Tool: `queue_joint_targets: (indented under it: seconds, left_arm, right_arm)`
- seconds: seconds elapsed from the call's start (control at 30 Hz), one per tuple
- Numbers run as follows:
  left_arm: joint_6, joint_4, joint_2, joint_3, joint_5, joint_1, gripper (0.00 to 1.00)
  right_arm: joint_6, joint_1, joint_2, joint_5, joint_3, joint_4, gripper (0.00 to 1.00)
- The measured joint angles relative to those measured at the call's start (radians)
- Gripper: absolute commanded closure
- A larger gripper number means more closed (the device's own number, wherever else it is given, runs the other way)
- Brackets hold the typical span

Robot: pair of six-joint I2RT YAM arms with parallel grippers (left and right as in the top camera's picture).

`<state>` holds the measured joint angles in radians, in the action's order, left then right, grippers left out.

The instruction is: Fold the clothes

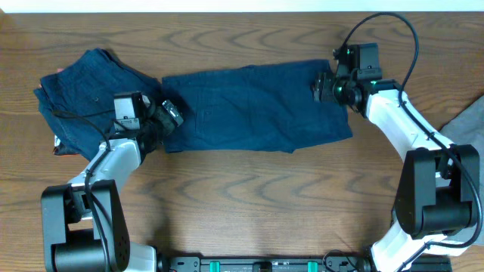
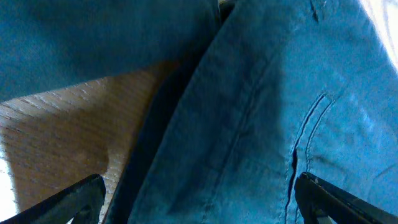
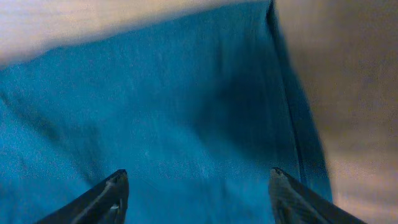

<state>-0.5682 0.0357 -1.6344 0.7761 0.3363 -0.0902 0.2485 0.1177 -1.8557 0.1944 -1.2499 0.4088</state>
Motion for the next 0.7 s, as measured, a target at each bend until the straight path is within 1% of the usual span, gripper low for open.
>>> queue_joint_targets:
  seconds: [0.07, 0.1, 0.17, 0.33, 0.37, 0.4, 0.47, 0.53, 0.57, 0.6, 0.67, 0.7]
  left_arm:
    - [0.024, -0.003, 0.000, 0.000, 0.001, 0.000, 0.02]
    - [0.036, -0.009, -0.002, 0.000, 0.001, 0.000, 0.02]
    - [0.050, -0.029, -0.010, 0.000, 0.002, 0.000, 0.02]
    - [0.072, -0.098, -0.068, 0.001, 0.008, 0.000, 0.02]
    - [0.075, -0.113, -0.077, 0.005, 0.012, 0.000, 0.00]
    - [0.079, -0.137, -0.088, 0.005, 0.021, 0.000, 0.02]
    - [0.078, -0.175, -0.110, 0.012, 0.041, 0.000, 0.20]
    - [0.087, -0.203, -0.137, 0.017, 0.068, -0.001, 0.33]
    - [0.089, -0.203, -0.145, 0.021, 0.083, -0.001, 0.43]
    - [0.092, -0.202, -0.153, 0.022, 0.095, 0.000, 0.57]
    - [0.093, -0.187, -0.163, 0.022, 0.117, 0.001, 0.90]
    - [0.097, -0.177, -0.167, 0.021, 0.129, 0.002, 0.94]
  right_arm:
    - [-0.018, 0.000, 0.000, 0.000, 0.002, 0.036, 0.35]
    - [-0.026, 0.000, 0.000, 0.000, 0.003, 0.053, 0.39]
    - [-0.037, 0.000, 0.000, 0.000, 0.005, 0.083, 0.41]
    - [-0.047, 0.000, 0.000, 0.001, 0.014, 0.140, 0.41]
    - [-0.048, 0.000, 0.000, 0.001, 0.015, 0.144, 0.41]
    - [-0.048, 0.000, 0.000, 0.001, 0.015, 0.148, 0.41]
    - [-0.048, 0.000, 0.000, 0.001, 0.015, 0.151, 0.41]
    - [-0.048, 0.000, 0.000, 0.001, 0.015, 0.155, 0.42]
    - [-0.048, 0.000, 0.000, 0.001, 0.015, 0.156, 0.43]
    - [-0.049, 0.000, 0.001, 0.001, 0.015, 0.157, 0.43]
    - [-0.049, 0.001, 0.005, 0.002, 0.015, 0.157, 0.44]
    - [-0.049, 0.002, 0.008, 0.002, 0.015, 0.157, 0.46]
